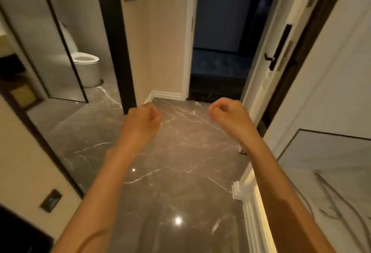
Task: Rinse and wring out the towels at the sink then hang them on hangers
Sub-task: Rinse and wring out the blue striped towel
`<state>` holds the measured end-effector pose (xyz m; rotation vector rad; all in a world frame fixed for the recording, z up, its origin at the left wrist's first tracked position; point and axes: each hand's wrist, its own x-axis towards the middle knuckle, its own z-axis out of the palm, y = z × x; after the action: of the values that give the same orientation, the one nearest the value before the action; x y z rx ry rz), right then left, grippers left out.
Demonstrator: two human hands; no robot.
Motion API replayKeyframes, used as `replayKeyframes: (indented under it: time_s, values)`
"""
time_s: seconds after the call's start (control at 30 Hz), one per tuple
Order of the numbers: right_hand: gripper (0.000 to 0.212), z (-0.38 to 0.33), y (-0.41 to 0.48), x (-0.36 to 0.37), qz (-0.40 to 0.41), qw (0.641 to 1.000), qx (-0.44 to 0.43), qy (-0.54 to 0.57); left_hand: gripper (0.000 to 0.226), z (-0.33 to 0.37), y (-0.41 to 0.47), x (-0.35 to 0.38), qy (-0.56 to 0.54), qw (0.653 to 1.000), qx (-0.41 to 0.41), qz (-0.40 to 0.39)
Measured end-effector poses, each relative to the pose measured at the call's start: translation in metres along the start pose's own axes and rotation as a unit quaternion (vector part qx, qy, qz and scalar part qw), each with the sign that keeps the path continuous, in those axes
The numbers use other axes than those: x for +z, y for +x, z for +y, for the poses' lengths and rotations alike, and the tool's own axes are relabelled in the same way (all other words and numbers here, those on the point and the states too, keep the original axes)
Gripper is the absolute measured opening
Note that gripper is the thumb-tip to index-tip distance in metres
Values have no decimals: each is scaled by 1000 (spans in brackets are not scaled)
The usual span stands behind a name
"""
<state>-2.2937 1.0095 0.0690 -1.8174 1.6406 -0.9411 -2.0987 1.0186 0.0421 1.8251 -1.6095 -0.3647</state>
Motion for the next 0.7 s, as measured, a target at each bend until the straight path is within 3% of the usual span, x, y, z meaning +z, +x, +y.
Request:
replayKeyframes:
  time_s: [0.27,0.5,0.7]
  values:
    - [13,-120,174,186,-114,989,-84,50,16,-149,136,-110,41,978,-168,120]
    - [2,-193,323,327,-193,970,-131,62,21,-263,269,-151,51,956,-222,184]
    - [6,-260,477,449,-224,954,-189,62,24,-356,427,-200,79,938,-277,192]
